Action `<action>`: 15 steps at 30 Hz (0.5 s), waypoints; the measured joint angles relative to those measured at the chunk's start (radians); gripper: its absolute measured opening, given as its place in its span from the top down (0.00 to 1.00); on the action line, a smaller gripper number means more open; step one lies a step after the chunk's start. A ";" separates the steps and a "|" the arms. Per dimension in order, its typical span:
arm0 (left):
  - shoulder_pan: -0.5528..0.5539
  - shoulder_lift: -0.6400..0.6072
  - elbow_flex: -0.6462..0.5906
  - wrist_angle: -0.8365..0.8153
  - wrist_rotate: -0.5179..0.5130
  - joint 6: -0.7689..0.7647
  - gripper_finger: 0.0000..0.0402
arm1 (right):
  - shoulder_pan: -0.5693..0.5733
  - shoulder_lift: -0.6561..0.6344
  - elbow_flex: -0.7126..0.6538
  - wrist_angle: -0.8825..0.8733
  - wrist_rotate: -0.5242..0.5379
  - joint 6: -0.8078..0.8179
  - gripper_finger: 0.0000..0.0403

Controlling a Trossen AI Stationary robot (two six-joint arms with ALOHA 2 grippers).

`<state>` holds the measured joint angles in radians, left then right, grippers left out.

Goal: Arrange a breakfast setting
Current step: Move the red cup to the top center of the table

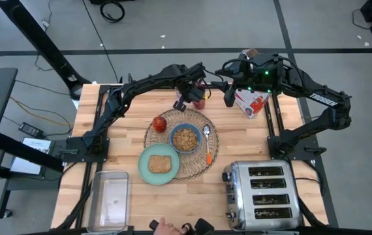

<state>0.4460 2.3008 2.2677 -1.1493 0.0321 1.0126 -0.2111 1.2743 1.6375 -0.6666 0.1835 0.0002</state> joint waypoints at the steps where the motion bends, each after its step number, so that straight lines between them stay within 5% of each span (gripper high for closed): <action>1: 0.000 -0.003 0.000 0.000 -0.007 0.000 0.92 | 0.000 0.000 0.000 0.000 0.001 0.000 0.47; 15: 0.003 -0.005 -0.002 0.035 -0.010 -0.007 0.91 | 0.000 0.000 0.000 0.001 0.003 0.008 0.47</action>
<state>0.4488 2.2963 2.2662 -1.1141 0.0223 1.0054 -0.2113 1.2742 1.6375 -0.6655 0.1867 0.0078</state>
